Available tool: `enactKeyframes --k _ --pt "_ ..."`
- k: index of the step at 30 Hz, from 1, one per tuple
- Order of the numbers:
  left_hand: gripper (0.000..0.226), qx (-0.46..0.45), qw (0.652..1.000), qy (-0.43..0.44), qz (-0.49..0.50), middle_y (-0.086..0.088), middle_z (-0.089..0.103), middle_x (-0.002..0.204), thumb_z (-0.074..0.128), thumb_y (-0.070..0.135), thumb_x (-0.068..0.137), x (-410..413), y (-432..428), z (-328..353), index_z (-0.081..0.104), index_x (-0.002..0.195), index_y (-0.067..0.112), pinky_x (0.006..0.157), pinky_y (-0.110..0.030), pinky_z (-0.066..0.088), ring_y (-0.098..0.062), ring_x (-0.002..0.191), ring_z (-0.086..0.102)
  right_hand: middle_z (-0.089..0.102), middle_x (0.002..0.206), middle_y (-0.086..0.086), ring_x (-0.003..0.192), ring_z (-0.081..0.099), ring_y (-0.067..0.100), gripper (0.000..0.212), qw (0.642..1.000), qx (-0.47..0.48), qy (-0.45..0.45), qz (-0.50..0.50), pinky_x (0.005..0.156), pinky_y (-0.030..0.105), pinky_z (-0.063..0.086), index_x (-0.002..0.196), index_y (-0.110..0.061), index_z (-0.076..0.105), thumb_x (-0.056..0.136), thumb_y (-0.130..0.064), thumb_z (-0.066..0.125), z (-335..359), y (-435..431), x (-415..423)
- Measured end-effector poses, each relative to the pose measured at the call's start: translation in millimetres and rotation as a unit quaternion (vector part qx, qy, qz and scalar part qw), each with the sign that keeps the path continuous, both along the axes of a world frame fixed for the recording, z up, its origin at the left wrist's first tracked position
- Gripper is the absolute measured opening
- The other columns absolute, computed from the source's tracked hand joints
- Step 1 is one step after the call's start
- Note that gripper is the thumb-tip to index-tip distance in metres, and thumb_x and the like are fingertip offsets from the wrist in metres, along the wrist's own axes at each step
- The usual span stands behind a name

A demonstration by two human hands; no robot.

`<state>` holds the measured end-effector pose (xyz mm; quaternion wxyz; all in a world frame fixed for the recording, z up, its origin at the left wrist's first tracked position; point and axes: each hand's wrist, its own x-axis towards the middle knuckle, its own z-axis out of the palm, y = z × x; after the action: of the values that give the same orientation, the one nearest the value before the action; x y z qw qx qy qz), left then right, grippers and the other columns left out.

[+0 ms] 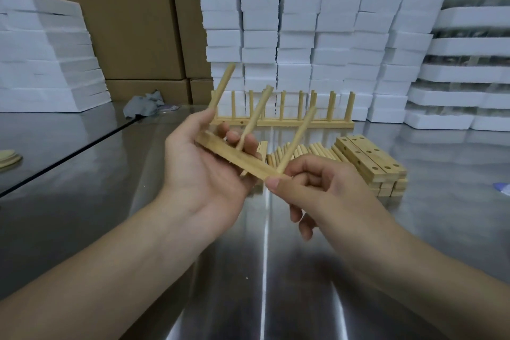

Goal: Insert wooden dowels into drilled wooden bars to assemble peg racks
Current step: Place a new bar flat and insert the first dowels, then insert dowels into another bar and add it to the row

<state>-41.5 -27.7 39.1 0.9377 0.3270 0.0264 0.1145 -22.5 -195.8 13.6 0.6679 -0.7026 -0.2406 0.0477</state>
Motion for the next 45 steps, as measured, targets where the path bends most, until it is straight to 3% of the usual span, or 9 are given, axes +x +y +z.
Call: enactKeyframes --k 6,14,17,21,25,29,36,43,45 --pt "0.019 -0.031 0.998 -0.002 -0.054 0.004 0.052 0.067 0.071 0.026 0.09 1 3 -1 0.056 0.082 0.017 0.099 -0.047 0.056 -0.025 0.097 0.079 0.056 0.065 0.001 0.059 0.061 0.013 0.008 0.998 0.016 -0.052 -0.031 0.046 0.026 0.048 0.091 -0.016 0.076 0.091 -0.021 0.082 2 -10 17" --pt "0.011 -0.041 0.997 0.007 -0.068 -0.002 0.062 0.081 0.078 0.013 0.08 5 4 -3 0.069 0.075 0.011 0.088 -0.048 0.063 -0.028 0.099 0.08 0.058 0.066 -0.001 0.056 0.057 0.012 0.008 0.991 0.018 -0.129 -0.027 0.047 0.025 0.049 0.095 -0.024 0.076 0.091 -0.025 0.083 3 -17 27" --pt "0.015 -0.011 0.998 0.017 -0.052 -0.005 0.068 0.091 0.078 0.014 0.082 11 10 -6 0.071 0.095 0.013 0.084 -0.04 0.064 -0.022 0.101 0.077 0.059 0.068 -0.001 0.056 0.058 0.011 0.01 0.987 -0.007 -0.152 -0.058 0.049 0.023 0.049 0.101 -0.023 0.075 0.092 -0.025 0.079 11 -26 33" --pt "0.051 0.069 0.997 0.024 -0.024 -0.006 0.077 0.117 0.077 0.022 0.079 15 17 -12 0.07 0.129 0.018 0.085 -0.033 0.059 -0.019 0.109 0.075 0.067 0.075 0.001 0.057 0.063 0.007 0.012 0.978 -0.024 -0.163 -0.129 0.05 0.018 0.05 0.105 -0.028 0.076 0.093 -0.029 0.078 27 -55 54" --pt "0.031 0.16 0.982 0.041 0.094 0.003 0.072 0.088 0.068 0.03 0.079 22 25 -15 0.072 0.107 0.017 0.069 -0.029 0.044 -0.013 0.077 0.065 0.075 0.09 -0.007 0.07 0.07 0.007 0.011 0.954 -0.08 -0.2 -0.21 0.056 0.019 0.055 0.106 -0.041 0.073 0.096 -0.036 0.076 46 -101 92" --pt "0.014 0.181 0.96 0.076 0.202 0.007 0.065 0.076 0.058 0.026 0.094 32 42 -17 0.07 0.089 0.02 0.062 -0.026 0.033 -0.008 0.063 0.054 0.071 0.097 0.0 0.087 0.07 0.019 0.012 0.943 -0.083 -0.147 -0.287 0.069 0.032 0.055 0.11 -0.034 0.073 0.098 -0.032 0.074 53 -150 149" --pt "0.018 0.209 0.951 0.065 0.218 0.008 0.065 0.076 0.059 0.024 0.093 48 51 -27 0.069 0.077 0.024 0.058 -0.025 0.031 -0.008 0.063 0.052 0.069 0.101 0.009 0.078 0.062 0.023 0.028 0.913 -0.198 -0.068 -0.35 0.07 0.035 0.051 0.123 -0.008 0.074 0.1 -0.025 0.073 4 -209 229" --pt "0.025 0.225 0.951 0.035 0.21 0.003 0.064 0.083 0.056 0.018 0.094 58 56 -35 0.07 0.074 0.021 0.06 -0.031 0.028 -0.011 0.061 0.052 0.073 0.123 0.014 0.106 0.066 0.037 0.037 0.842 -0.384 -0.073 -0.371 0.099 0.044 0.051 0.131 -0.012 0.072 0.103 -0.036 0.066 -19 -226 303" --pt "0.03 0.219 0.952 0.022 0.213 0.001 0.063 0.083 0.054 0.018 0.093 60 60 -38 0.073 0.069 0.022 0.056 -0.028 0.032 -0.013 0.062 0.051 0.079 0.106 0.009 0.098 0.069 0.035 0.027 0.833 -0.396 -0.062 -0.38 0.095 0.044 0.055 0.12 -0.016 0.076 0.103 -0.035 0.066 -20 -226 324"
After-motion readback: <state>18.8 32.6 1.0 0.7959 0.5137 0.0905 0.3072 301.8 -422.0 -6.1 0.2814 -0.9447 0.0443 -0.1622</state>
